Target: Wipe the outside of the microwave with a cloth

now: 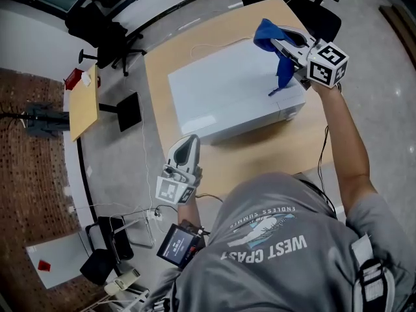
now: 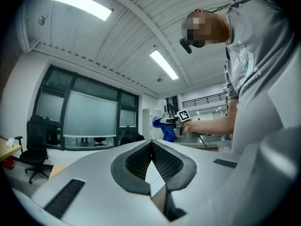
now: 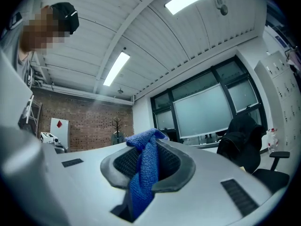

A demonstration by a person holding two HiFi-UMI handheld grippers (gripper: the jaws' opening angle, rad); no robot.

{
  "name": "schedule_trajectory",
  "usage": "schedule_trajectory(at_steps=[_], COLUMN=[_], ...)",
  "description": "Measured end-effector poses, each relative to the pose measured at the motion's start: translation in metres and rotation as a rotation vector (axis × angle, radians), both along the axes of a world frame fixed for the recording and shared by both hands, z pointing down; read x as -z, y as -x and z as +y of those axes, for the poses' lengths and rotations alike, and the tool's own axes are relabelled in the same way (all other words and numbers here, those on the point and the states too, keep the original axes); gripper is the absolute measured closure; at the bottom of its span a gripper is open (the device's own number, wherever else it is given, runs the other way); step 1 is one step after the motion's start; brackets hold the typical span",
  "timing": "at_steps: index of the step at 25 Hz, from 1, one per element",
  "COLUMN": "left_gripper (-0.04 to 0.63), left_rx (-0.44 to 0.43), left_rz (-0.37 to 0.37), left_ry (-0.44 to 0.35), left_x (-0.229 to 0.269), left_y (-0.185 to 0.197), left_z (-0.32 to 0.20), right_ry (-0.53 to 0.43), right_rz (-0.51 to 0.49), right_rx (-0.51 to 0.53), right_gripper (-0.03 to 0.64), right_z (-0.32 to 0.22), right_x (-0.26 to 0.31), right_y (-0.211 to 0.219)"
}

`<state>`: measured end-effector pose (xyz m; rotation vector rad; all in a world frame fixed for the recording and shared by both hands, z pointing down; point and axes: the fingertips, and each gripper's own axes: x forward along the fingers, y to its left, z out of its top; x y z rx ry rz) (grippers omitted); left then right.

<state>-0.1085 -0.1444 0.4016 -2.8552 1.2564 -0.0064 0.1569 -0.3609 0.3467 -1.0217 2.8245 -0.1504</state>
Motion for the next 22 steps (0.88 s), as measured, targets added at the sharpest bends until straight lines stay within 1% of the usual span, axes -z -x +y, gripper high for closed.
schedule_trajectory(at_steps=[6,9,11,17,20,22], left_gripper=[0.572,0.572,0.572,0.572,0.572,0.572], left_rx=[0.019,0.026,0.030,0.048,0.055,0.058], left_rz=[-0.022,-0.031,-0.040,-0.064,-0.073,-0.081], left_ry=[0.003,0.007,0.010,0.035,0.042,0.048], left_x=[0.002,0.000,-0.001,-0.002,-0.003,-0.004], left_y=[-0.027,-0.038,-0.043,-0.055,-0.059,-0.062], left_z=[-0.005,-0.004,-0.001,0.000,-0.002,-0.003], right_ry=[0.065,0.115,0.151,0.259,0.309,0.340], right_rz=[0.054,0.067,0.054,-0.040,-0.130,-0.219], right_rx=[-0.044,-0.049,-0.052,-0.069,-0.065,-0.075], right_gripper=[0.548,0.548,0.548,0.548,0.548,0.548], right_z=[-0.012,-0.015,-0.014,-0.016,-0.012,-0.011], right_x=[-0.047,-0.081,-0.102,-0.152,-0.173,-0.184], right_y=[-0.046,-0.057,-0.061,-0.074,-0.074,-0.076])
